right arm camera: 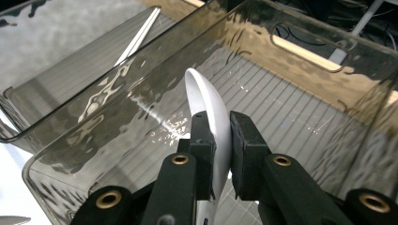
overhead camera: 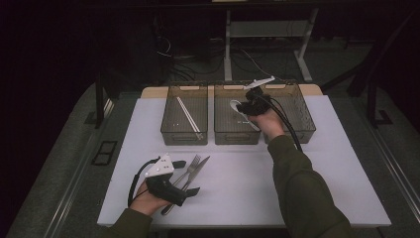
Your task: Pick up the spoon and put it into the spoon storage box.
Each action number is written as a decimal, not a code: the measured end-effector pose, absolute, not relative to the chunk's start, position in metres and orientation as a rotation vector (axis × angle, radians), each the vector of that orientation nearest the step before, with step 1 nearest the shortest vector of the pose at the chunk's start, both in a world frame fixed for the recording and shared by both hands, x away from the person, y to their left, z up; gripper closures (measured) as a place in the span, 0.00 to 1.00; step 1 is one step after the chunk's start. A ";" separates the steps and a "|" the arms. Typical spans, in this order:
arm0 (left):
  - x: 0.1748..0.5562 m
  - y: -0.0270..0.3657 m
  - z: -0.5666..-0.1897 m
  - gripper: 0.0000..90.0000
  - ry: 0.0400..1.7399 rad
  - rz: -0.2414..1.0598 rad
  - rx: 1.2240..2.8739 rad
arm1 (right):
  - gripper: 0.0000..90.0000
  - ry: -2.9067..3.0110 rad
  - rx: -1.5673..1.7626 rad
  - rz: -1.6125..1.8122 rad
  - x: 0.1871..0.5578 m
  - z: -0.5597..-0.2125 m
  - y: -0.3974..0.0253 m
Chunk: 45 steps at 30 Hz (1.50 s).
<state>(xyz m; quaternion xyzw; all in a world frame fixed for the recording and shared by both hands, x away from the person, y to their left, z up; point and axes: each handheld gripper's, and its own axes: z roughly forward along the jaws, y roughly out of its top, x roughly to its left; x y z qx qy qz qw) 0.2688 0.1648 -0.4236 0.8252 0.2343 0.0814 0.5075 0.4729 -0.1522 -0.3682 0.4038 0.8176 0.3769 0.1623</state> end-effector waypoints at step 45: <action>0.269 0.164 -0.425 0.00 0.575 0.197 2.003 | 0.34 2.347 1.130 1.320 0.413 -0.352 -0.196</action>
